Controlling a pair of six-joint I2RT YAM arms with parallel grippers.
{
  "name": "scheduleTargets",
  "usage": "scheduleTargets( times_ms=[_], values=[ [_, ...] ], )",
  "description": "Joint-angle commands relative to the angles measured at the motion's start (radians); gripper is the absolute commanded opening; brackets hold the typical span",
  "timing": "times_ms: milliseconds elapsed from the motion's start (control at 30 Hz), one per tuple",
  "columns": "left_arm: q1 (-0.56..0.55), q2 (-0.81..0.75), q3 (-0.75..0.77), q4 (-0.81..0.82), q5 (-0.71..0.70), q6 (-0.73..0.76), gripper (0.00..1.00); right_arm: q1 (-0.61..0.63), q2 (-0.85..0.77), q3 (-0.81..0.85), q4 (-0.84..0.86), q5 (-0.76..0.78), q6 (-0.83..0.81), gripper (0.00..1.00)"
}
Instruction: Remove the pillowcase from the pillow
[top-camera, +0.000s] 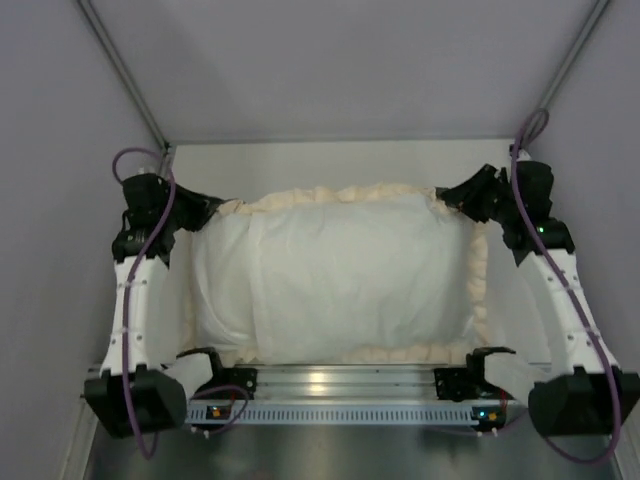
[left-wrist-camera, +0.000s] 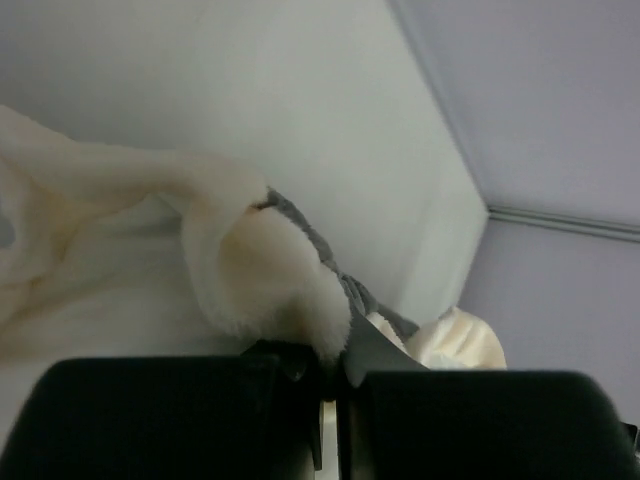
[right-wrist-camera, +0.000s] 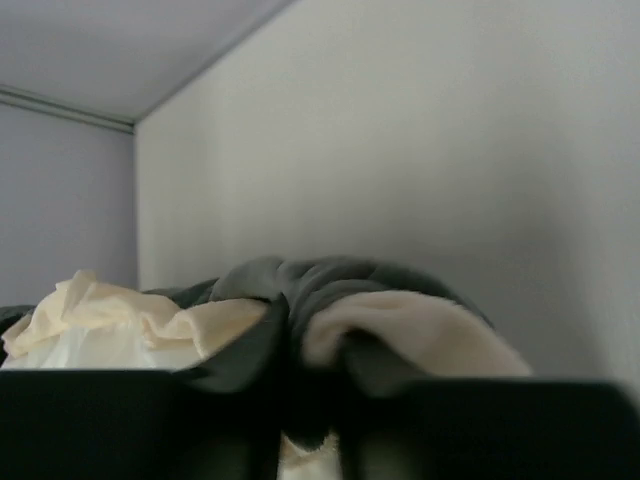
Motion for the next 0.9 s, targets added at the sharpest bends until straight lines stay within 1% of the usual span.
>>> scheduleTargets(
  times_ms=[0,33,67,100,133,200,233,267,300,333,367,433,467,500,533,567,600,633,667,700,733,767,867],
  values=[
    [-0.035,0.132,-0.053,0.180,-0.002,-0.024,0.00,-0.014,0.129,0.009,0.266,0.042,-0.081,0.32],
    [-0.043,0.173,-0.046,0.205,-0.011,-0.019,0.12,-0.014,0.175,0.049,0.289,0.042,-0.111,0.57],
    [-0.051,0.215,-0.030,0.212,-0.017,-0.003,0.34,-0.012,0.259,0.079,0.280,0.047,-0.150,0.99],
    [-0.070,0.294,0.019,0.209,-0.016,0.014,0.53,-0.014,0.292,0.112,0.259,0.041,-0.170,0.99],
    [-0.081,0.324,0.044,0.199,-0.002,0.031,0.69,-0.014,0.321,0.165,0.214,0.029,-0.199,0.99],
    [-0.112,0.327,0.066,0.172,-0.022,0.068,0.72,0.004,0.287,0.158,0.217,0.048,-0.204,0.99],
    [-0.124,0.304,0.059,0.163,-0.070,0.080,0.87,0.020,0.220,0.131,0.221,0.079,-0.220,1.00],
    [-0.132,0.278,0.047,0.156,-0.088,0.092,0.87,0.043,0.182,0.118,0.211,0.111,-0.230,1.00],
    [-0.135,0.208,0.015,0.149,-0.103,0.096,0.87,0.105,0.148,0.110,0.188,0.151,-0.233,0.99],
    [-0.135,0.168,0.000,0.118,-0.138,0.105,0.88,0.142,0.076,0.091,0.173,0.183,-0.236,0.99],
    [-0.140,0.086,-0.016,0.101,-0.155,0.111,0.88,0.228,0.042,0.074,0.160,0.186,-0.228,0.99],
    [-0.146,0.012,-0.052,0.057,-0.164,0.129,0.88,0.323,-0.034,0.014,0.171,0.196,-0.166,1.00],
    [-0.149,-0.046,-0.056,0.032,-0.157,0.137,0.88,0.427,-0.047,-0.008,0.185,0.205,-0.138,1.00],
    [-0.150,-0.067,-0.053,0.006,-0.145,0.148,0.87,0.486,-0.055,-0.044,0.194,0.216,-0.119,1.00],
    [-0.158,-0.091,-0.046,-0.041,-0.131,0.175,0.86,0.544,-0.043,-0.052,0.195,0.244,-0.097,1.00],
    [-0.163,-0.131,-0.037,-0.082,-0.152,0.189,0.85,0.607,-0.023,-0.054,0.194,0.269,-0.098,1.00],
    [-0.196,-0.151,-0.031,-0.125,-0.173,0.195,0.85,0.746,-0.006,-0.049,0.186,0.313,-0.098,0.99],
    [-0.204,-0.177,-0.043,-0.158,-0.187,0.197,0.85,0.814,0.047,-0.042,0.185,0.435,-0.108,0.99],
    [-0.215,-0.229,-0.059,-0.199,-0.192,0.188,0.85,0.886,0.083,-0.031,0.186,0.485,-0.118,0.99],
    [-0.218,-0.255,-0.081,-0.210,-0.172,0.177,0.85,0.997,0.118,0.001,0.180,0.531,-0.124,1.00],
    [-0.218,-0.280,-0.114,-0.212,-0.149,0.154,0.89,1.037,0.194,0.020,0.168,0.597,-0.122,0.99],
    [-0.222,-0.318,-0.182,-0.212,-0.132,0.146,0.91,1.093,0.235,0.041,0.159,0.620,-0.113,1.00],
    [-0.242,-0.357,-0.304,-0.241,-0.129,0.148,0.88,1.152,0.341,0.078,0.149,0.656,-0.063,0.99]
  ],
)
